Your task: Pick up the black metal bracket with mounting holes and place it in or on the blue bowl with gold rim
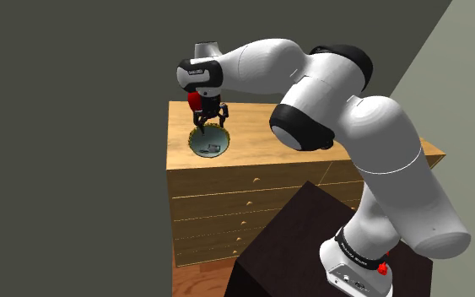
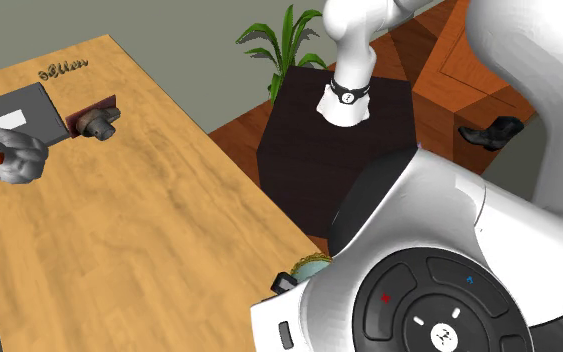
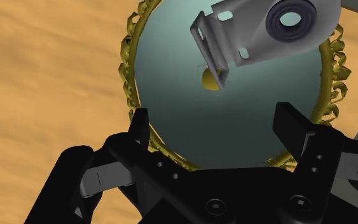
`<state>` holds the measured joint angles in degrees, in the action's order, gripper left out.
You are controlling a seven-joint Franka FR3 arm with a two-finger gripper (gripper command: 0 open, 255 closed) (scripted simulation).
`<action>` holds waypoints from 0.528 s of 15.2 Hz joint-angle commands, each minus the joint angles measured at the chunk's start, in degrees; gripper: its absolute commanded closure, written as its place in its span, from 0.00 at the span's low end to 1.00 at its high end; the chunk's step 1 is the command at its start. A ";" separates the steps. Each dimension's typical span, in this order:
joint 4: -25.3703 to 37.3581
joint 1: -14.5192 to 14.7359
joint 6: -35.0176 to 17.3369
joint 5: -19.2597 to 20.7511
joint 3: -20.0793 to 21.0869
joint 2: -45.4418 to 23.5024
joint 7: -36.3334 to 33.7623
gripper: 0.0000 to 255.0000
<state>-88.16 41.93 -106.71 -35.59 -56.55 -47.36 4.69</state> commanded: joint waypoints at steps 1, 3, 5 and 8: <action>1.13 -0.05 1.46 0.60 -0.48 0.59 -0.40 0.00; 3.70 -0.35 4.51 1.70 -1.29 1.62 -1.19 0.00; 4.84 -0.55 5.76 2.09 -1.55 1.97 -1.51 0.00; 4.84 -0.55 5.76 2.09 -1.55 1.97 -1.50 0.00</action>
<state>-83.41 41.40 -101.05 -33.52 -58.09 -45.40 3.21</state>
